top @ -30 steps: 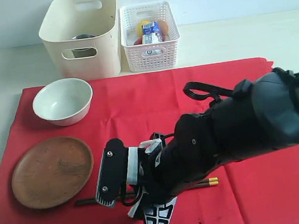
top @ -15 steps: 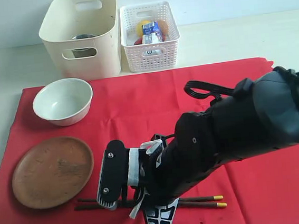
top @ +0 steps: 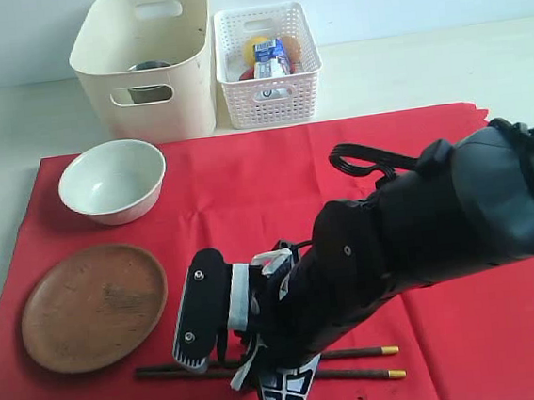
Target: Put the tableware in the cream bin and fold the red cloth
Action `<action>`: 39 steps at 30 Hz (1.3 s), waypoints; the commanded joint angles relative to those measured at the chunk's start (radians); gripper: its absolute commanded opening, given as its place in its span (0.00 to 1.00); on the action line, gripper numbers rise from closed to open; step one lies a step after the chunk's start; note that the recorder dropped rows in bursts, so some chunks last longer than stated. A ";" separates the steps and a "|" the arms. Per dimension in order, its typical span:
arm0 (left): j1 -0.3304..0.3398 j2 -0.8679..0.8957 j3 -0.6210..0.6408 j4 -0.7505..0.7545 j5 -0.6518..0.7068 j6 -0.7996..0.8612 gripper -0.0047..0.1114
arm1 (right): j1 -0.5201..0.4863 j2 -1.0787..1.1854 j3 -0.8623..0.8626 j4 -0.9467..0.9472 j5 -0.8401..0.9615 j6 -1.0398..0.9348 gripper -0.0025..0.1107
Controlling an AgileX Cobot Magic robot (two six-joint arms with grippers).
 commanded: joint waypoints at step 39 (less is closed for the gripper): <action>0.003 -0.003 0.000 -0.005 -0.004 0.000 0.04 | -0.003 -0.006 -0.051 -0.508 0.261 0.514 0.32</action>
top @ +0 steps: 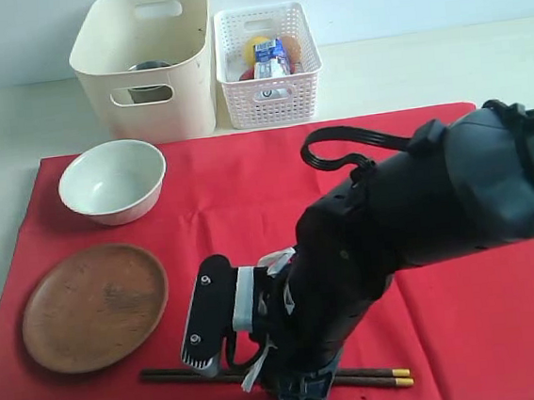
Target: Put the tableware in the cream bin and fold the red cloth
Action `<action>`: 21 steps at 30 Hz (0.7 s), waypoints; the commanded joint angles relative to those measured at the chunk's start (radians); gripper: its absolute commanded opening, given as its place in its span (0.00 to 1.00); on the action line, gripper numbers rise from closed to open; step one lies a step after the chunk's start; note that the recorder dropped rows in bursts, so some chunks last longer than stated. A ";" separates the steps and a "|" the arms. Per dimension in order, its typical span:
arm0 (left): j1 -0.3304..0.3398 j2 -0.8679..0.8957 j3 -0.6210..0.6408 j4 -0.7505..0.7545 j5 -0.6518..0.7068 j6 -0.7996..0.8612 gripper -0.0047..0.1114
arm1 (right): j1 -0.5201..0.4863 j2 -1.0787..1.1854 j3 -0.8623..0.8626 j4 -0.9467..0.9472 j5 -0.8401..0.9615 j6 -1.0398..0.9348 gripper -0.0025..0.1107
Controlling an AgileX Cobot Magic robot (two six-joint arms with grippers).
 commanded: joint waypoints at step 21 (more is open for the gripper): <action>0.003 -0.003 0.000 -0.005 -0.004 0.000 0.04 | 0.001 0.000 0.002 -0.096 0.112 0.091 0.02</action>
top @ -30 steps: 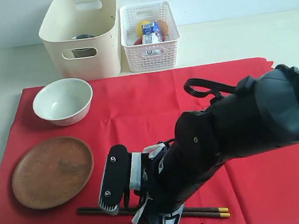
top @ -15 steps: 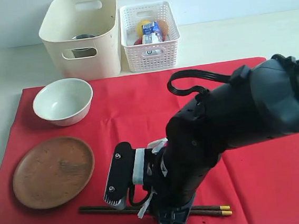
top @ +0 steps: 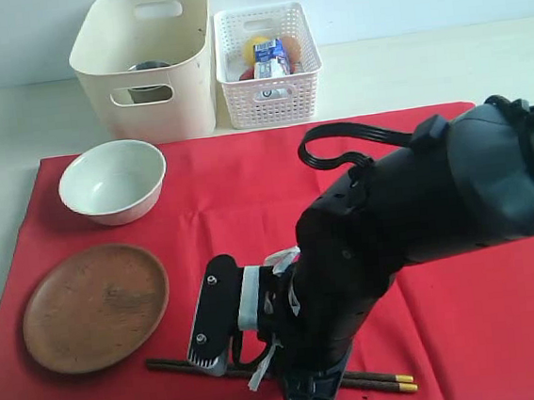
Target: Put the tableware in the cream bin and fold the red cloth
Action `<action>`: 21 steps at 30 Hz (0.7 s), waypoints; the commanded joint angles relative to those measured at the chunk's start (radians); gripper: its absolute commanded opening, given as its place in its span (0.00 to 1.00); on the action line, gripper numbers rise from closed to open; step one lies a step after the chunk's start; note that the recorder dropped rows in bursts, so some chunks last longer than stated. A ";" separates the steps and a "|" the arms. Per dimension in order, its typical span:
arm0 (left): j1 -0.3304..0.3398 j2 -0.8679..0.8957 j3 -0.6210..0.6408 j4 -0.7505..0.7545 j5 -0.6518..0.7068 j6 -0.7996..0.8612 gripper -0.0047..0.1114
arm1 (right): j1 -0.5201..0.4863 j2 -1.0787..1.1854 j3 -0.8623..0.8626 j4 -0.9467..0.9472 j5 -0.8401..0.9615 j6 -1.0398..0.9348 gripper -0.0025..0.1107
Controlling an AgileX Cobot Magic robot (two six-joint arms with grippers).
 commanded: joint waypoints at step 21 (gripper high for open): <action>0.003 -0.003 0.000 -0.005 -0.004 0.000 0.04 | -0.001 -0.118 0.007 -0.098 0.018 0.031 0.02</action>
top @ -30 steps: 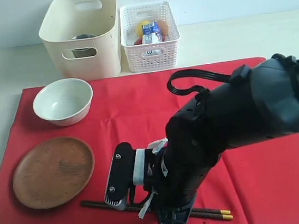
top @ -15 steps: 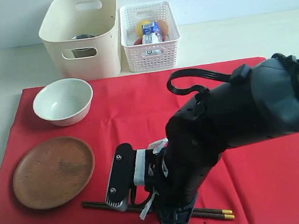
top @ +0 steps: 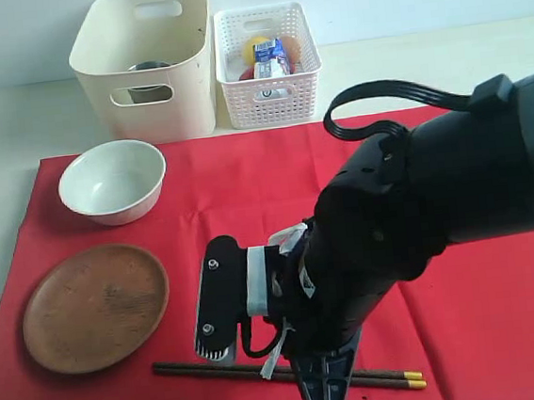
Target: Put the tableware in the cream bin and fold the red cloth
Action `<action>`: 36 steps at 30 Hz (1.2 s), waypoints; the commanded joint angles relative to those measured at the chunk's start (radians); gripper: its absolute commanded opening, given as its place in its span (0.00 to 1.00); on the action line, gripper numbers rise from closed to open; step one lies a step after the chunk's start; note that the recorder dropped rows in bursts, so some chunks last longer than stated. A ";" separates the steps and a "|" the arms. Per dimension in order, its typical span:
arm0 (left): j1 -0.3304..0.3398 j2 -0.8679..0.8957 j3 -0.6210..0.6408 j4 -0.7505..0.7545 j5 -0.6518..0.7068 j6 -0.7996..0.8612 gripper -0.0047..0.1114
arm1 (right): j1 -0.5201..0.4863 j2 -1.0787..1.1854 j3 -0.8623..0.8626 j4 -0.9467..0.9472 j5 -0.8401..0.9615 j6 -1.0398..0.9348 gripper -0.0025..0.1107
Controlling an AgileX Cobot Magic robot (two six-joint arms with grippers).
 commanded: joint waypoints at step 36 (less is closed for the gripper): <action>0.003 -0.003 0.000 -0.005 -0.004 0.000 0.04 | 0.002 0.128 0.004 -0.038 0.039 0.176 0.02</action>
